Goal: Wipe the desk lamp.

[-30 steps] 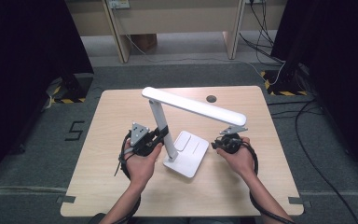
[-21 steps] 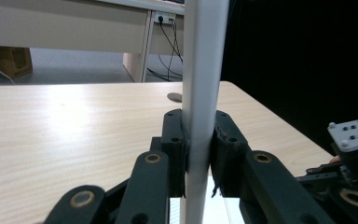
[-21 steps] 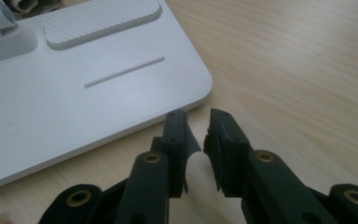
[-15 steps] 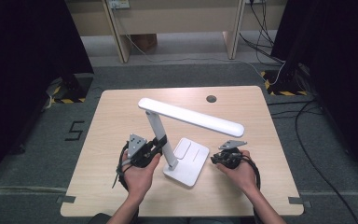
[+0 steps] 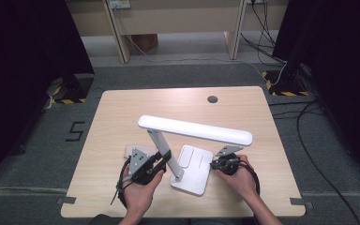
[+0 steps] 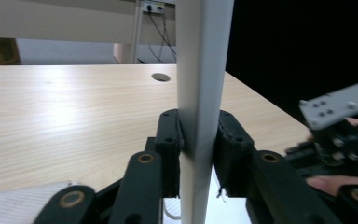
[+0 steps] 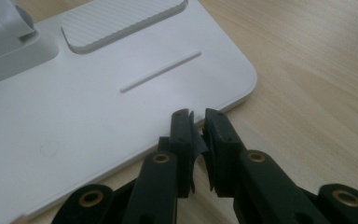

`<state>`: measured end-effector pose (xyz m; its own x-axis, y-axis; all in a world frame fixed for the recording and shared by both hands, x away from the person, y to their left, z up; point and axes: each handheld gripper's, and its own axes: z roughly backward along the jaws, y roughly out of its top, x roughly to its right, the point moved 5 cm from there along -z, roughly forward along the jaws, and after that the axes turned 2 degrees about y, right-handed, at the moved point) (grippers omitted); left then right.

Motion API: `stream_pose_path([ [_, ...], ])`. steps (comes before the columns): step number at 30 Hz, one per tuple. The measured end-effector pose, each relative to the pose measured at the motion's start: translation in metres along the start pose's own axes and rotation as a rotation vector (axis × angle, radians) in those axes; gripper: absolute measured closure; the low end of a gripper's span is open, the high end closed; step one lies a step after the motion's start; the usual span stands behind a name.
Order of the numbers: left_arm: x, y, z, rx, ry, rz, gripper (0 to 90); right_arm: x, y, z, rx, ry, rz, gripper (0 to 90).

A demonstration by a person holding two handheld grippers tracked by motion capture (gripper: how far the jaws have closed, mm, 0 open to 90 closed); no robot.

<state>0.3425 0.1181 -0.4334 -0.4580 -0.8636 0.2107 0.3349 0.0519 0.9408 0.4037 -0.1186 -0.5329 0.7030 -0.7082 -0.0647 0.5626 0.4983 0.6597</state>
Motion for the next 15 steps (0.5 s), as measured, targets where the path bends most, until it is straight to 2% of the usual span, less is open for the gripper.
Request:
stream_pose_path([
  [5, 0.008, -0.008, 0.006, -0.026, -0.045, -0.007, 67.4, 0.003, 0.0, -0.001, -0.002, -0.012, -0.003, 82.7],
  [8, 0.01, -0.014, 0.007, -0.048, -0.053, -0.023, 67.4, 0.005, 0.001, -0.003, 0.001, -0.021, -0.007, 83.4],
  [9, 0.011, -0.017, 0.005, -0.053, -0.063, -0.011, 67.4, 0.006, 0.001, -0.005, 0.005, -0.024, -0.014, 83.8],
  [15, 0.009, -0.015, 0.0, -0.059, -0.058, -0.017, 67.2, 0.013, 0.005, -0.011, 0.007, -0.041, -0.027, 84.6],
])
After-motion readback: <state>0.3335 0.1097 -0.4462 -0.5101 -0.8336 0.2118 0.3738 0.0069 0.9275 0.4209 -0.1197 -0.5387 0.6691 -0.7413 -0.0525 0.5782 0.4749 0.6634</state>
